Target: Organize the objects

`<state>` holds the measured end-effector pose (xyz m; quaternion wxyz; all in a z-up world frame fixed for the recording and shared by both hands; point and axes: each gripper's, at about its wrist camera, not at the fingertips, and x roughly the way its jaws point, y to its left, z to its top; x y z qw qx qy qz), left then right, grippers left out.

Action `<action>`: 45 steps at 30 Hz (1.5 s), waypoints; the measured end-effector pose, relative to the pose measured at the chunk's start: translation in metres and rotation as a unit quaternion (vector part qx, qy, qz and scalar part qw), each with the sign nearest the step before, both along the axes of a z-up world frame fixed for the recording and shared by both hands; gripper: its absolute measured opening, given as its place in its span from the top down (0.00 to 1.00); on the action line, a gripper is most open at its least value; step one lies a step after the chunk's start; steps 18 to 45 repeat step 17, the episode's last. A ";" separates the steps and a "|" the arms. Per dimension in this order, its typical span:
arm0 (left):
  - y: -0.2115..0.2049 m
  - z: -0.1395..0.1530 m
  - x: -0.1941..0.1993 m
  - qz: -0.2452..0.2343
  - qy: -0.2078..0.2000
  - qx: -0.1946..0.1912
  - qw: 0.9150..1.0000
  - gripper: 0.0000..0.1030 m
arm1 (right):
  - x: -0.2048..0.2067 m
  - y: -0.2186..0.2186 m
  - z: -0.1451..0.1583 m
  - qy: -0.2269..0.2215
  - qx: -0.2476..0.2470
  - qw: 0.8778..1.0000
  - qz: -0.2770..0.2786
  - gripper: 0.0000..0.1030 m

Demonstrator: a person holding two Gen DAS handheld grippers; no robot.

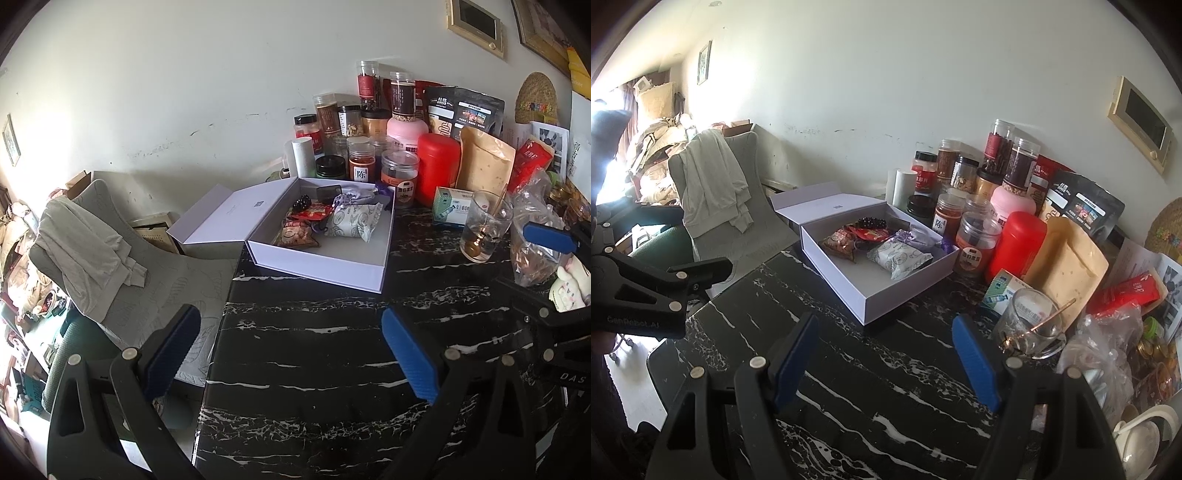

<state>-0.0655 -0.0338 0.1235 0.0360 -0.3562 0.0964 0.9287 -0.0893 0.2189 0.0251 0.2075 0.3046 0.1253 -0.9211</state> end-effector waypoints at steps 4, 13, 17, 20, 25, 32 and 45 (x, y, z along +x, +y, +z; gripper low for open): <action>-0.001 -0.002 -0.002 0.000 -0.005 0.001 1.000 0.04 | 0.001 -0.003 -0.003 -0.004 0.002 1.000 0.002 0.27; 0.001 -0.010 -0.005 -0.006 -0.015 0.004 1.000 0.04 | 0.000 -0.007 -0.012 -0.018 0.005 1.000 0.008 0.27; 0.003 -0.013 -0.007 -0.012 -0.018 0.003 1.000 0.04 | 0.000 -0.007 -0.016 -0.022 0.006 1.000 0.006 0.27; 0.003 -0.013 -0.007 -0.012 -0.018 0.003 1.000 0.04 | 0.000 -0.007 -0.016 -0.022 0.006 1.000 0.006 0.27; 0.003 -0.013 -0.007 -0.012 -0.018 0.003 1.000 0.04 | 0.000 -0.007 -0.016 -0.022 0.006 1.000 0.006 0.27; 0.003 -0.013 -0.007 -0.012 -0.018 0.003 1.000 0.04 | 0.000 -0.007 -0.016 -0.022 0.006 1.000 0.006 0.27; 0.003 -0.013 -0.007 -0.012 -0.018 0.003 1.000 0.04 | 0.000 -0.007 -0.016 -0.022 0.006 1.000 0.006 0.27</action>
